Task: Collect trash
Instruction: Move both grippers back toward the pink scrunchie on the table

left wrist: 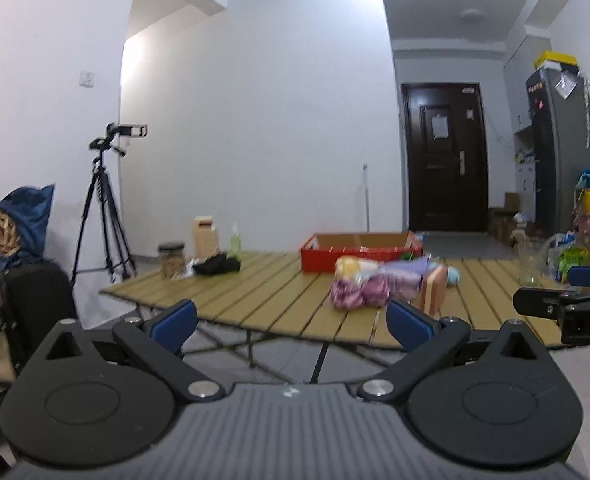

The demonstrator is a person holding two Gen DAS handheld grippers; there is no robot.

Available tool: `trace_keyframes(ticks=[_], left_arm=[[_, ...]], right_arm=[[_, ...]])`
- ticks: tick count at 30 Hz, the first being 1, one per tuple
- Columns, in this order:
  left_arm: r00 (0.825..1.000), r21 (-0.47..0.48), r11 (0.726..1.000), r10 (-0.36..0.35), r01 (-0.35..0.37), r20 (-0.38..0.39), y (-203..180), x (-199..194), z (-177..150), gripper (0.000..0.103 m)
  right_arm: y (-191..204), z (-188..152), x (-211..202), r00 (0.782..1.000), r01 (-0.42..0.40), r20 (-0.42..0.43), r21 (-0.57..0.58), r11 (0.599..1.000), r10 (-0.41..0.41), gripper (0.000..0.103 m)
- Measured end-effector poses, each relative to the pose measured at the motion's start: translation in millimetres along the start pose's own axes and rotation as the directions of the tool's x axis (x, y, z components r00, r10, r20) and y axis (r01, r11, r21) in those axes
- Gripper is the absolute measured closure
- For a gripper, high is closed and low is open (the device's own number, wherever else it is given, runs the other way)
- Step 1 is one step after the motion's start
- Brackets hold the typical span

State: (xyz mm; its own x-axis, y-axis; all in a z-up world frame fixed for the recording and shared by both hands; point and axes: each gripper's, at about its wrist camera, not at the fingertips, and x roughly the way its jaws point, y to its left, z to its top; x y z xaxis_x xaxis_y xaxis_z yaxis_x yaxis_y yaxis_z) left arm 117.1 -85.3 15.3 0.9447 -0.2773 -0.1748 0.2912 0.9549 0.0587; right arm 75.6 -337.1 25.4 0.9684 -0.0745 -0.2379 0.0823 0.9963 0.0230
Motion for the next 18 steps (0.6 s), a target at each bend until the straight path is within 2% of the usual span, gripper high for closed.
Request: trace_keyframes(ticks=[3, 9, 18], left_arm=[[1.000, -0.017, 1.000, -0.001, 0.001, -0.016, 3.1, -18.2, -9.7, 0.000], [1.000, -0.029, 1.000, -0.011, 0.010, -0.017, 5.7, -23.5, -9.9, 0.000], [0.996, -0.005, 1.000, -0.027, 0.027, -0.084, -1.3, 19.8, -12.8, 0.000]], right_arm=[[13.9, -13.7, -18.5, 1.000, -0.028, -0.014, 0.001, 1.000, 0.028, 0.008], [30.5, -25.9, -32.2, 0.997, -0.068, -0.044, -0.012, 0.998, 0.067, 0.008], [14.1, -27.9, -5.4, 0.998, -0.035, -0.046, 0.025, 0.999, 0.036, 0.006]])
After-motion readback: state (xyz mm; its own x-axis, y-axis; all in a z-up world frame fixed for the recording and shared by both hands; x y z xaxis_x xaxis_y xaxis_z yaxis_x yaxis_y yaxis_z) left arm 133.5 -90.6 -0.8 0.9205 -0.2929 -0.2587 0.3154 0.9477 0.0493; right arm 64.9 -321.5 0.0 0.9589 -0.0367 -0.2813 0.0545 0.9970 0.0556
